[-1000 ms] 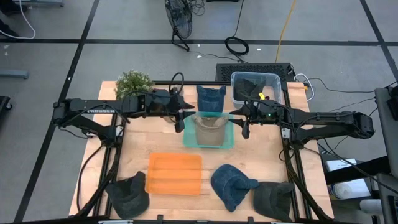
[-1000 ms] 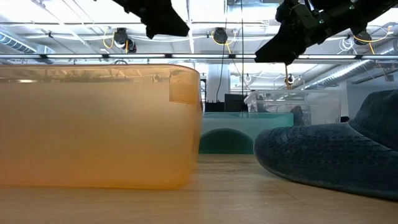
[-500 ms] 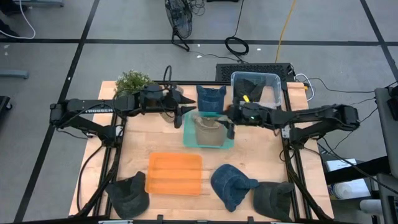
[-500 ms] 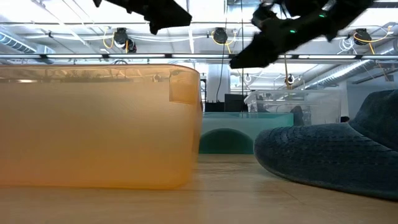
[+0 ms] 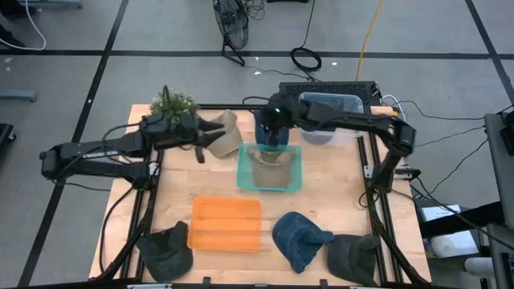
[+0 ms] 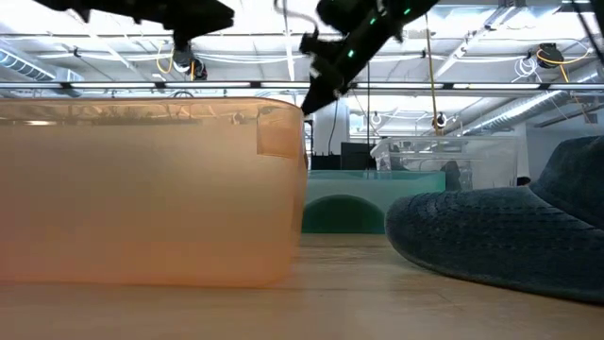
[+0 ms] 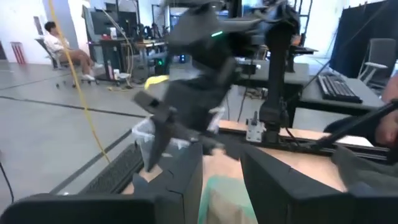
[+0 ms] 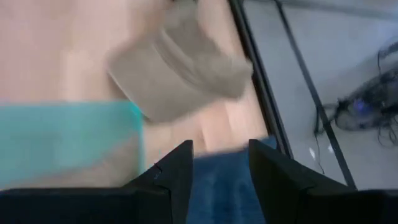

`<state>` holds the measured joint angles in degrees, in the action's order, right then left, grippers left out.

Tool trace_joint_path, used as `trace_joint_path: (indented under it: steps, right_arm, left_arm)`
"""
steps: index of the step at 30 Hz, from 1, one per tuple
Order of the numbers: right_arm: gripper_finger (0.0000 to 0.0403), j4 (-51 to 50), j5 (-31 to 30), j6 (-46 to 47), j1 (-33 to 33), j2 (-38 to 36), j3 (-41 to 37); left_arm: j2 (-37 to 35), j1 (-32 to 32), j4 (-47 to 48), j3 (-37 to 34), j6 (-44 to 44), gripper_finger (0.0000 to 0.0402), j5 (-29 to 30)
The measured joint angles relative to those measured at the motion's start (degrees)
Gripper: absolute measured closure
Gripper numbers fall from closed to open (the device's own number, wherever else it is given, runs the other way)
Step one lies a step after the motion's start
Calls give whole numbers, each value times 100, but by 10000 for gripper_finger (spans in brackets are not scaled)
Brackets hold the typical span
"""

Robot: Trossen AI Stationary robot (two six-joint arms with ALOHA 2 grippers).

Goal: Pick & Place hat
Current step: Put the top blue cap into the orange bin

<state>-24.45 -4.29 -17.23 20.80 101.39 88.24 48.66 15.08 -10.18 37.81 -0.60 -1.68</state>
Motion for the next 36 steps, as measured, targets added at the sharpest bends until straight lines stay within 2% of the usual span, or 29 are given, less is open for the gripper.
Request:
trace_joint_path:
  steps: [4,7,13,19,30,33,36]
  right_arm:
    - [253,-148,13,-326,375,506,149]
    - [231,-114,268,-338,640,818,152]
    - [181,-164,317,-189,966,1230,152]
    - [170,-419,630,-57,1077,1284,86]
    - [213,-594,753,-111,1073,1285,75]
    - [245,-586,758,-108,1066,1285,75]
    - [294,-586,756,-111,1022,1285,73]
  left_arm:
    - [-528,-67,342,-150,-14,282,-125]
    - [-748,-121,561,-152,-13,282,-130]
    - [-843,-244,710,-158,76,282,-135]
    - [-860,-241,693,-161,208,282,-130]
    - [-862,-235,534,-161,336,282,-128]
    - [-862,-237,499,-161,339,282,-128]
    - [-862,-235,604,-161,411,282,-125]
